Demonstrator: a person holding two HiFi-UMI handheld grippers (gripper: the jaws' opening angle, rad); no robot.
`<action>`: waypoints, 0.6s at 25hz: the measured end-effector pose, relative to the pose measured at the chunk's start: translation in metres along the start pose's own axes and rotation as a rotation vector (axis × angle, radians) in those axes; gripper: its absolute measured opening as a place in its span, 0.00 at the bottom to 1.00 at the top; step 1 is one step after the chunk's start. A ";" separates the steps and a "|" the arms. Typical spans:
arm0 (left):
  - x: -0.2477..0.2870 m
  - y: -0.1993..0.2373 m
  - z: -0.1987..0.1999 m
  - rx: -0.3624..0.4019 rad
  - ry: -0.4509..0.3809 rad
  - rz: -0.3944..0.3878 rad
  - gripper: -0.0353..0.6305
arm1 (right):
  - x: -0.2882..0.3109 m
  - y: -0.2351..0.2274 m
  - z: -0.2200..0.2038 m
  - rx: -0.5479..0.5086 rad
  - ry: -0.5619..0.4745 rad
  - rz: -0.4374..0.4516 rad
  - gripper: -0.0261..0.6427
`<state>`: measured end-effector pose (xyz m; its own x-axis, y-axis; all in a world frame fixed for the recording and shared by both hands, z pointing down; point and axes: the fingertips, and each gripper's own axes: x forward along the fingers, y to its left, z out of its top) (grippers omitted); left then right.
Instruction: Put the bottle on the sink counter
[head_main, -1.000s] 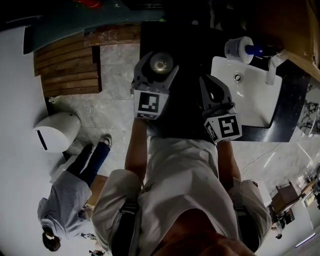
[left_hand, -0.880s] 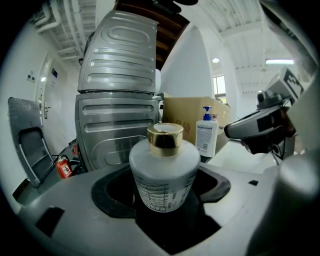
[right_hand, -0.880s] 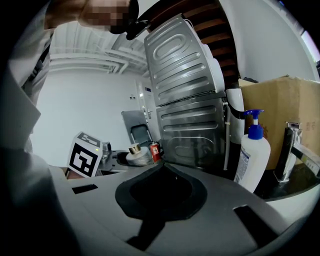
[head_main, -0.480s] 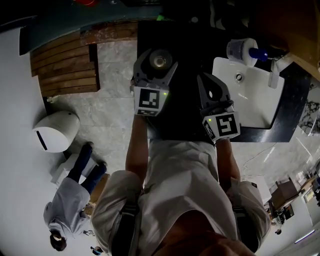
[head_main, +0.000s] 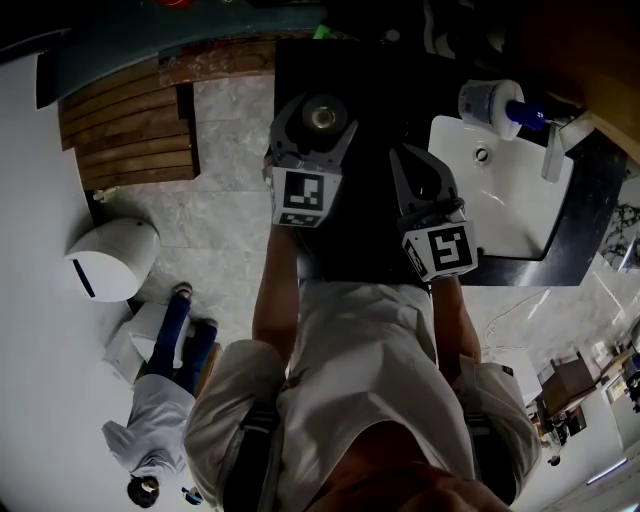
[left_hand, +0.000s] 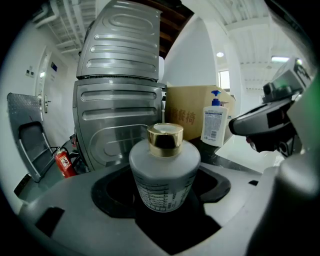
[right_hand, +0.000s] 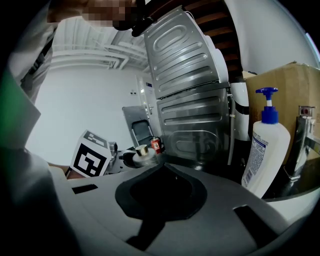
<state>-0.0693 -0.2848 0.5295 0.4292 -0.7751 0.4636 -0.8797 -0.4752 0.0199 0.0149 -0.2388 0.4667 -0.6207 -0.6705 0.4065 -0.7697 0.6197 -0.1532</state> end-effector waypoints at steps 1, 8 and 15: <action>0.001 0.000 -0.001 0.001 0.004 -0.001 0.55 | 0.000 0.000 -0.001 0.002 0.002 -0.001 0.03; 0.004 -0.002 -0.005 0.012 0.030 -0.002 0.55 | 0.000 -0.006 -0.002 0.010 0.006 -0.011 0.03; 0.009 -0.005 -0.008 0.042 0.063 0.009 0.55 | 0.001 -0.009 -0.003 0.017 0.006 -0.011 0.03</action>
<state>-0.0633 -0.2860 0.5407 0.4065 -0.7526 0.5181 -0.8734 -0.4865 -0.0215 0.0220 -0.2439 0.4716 -0.6113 -0.6747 0.4136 -0.7789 0.6054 -0.1637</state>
